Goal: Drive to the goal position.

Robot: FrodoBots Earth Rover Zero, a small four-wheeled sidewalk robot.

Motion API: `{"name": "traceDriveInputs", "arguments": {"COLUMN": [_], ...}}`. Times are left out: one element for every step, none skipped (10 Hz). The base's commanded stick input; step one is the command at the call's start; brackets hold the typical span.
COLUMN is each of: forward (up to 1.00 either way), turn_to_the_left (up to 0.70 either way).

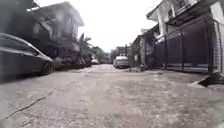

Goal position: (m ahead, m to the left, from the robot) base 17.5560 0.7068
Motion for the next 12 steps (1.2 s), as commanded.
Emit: {"name": "traceDriveInputs", "arguments": {"forward": [1.00, 1.00, 1.00, 1.00, 1.00, 1.00, 1.00, 1.00, 1.00, 1.00, 1.00, 1.00], "turn_to_the_left": [0.03, 0.00, 0.00, 0.00, 0.00, 0.00, 0.00, 0.00, 0.00, 0.00, 0.00, 0.00]}}
